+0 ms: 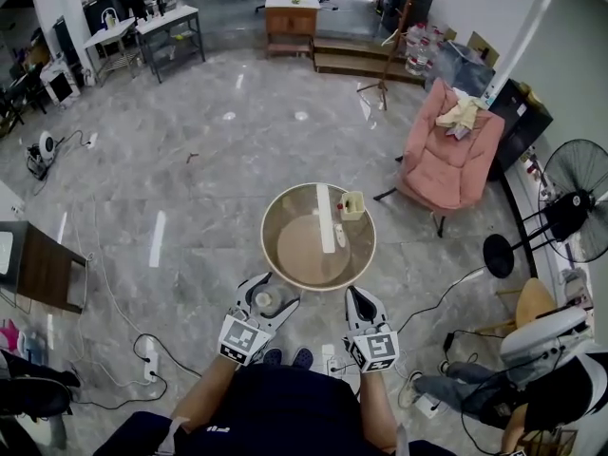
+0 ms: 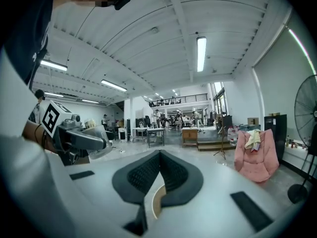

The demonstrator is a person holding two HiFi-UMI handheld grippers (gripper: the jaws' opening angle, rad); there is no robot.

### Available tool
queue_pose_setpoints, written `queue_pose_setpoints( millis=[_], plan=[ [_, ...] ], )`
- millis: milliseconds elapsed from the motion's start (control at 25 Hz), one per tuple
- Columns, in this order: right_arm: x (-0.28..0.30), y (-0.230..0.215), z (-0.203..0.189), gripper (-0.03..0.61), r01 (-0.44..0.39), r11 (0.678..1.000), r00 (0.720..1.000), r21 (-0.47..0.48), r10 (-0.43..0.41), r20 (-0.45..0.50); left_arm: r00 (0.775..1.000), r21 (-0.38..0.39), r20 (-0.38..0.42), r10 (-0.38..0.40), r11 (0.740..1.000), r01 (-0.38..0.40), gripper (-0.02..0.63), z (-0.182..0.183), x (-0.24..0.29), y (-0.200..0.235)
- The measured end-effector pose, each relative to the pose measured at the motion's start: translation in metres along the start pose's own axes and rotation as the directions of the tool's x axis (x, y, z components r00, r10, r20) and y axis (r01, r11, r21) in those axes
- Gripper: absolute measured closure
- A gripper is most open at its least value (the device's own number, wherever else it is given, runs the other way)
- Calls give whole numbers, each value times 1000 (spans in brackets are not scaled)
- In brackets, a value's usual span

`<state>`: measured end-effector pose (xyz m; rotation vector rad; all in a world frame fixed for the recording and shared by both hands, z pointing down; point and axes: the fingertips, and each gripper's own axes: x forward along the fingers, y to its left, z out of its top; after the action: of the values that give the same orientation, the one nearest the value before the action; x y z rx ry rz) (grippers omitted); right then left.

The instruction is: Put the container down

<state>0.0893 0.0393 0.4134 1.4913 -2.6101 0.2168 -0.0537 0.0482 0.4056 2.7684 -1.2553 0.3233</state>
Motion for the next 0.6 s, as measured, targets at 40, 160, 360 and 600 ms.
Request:
queue_pose_setpoints(
  millis=[40, 160, 360, 600],
  plan=[
    [-1, -3, -1, 551, -3, 1000, 1000, -2, 3, 2, 1000, 4, 2, 2, 1000, -2, 273, 1, 2, -3],
    [-2, -9, -3, 551, -15, 1000, 1000, 5, 15, 7, 1000, 10, -4, 12, 1000, -11, 273, 1, 5, -7],
    [-10, -14, -3, 551, -36, 999, 999, 20, 36, 12, 999, 8, -2, 37, 999, -37, 273, 2, 4, -15],
    [-14, -19, -8, 551, -48, 997, 999, 56, 47, 22, 997, 17, -3, 75, 997, -75, 273, 7, 0, -19]
  ],
)
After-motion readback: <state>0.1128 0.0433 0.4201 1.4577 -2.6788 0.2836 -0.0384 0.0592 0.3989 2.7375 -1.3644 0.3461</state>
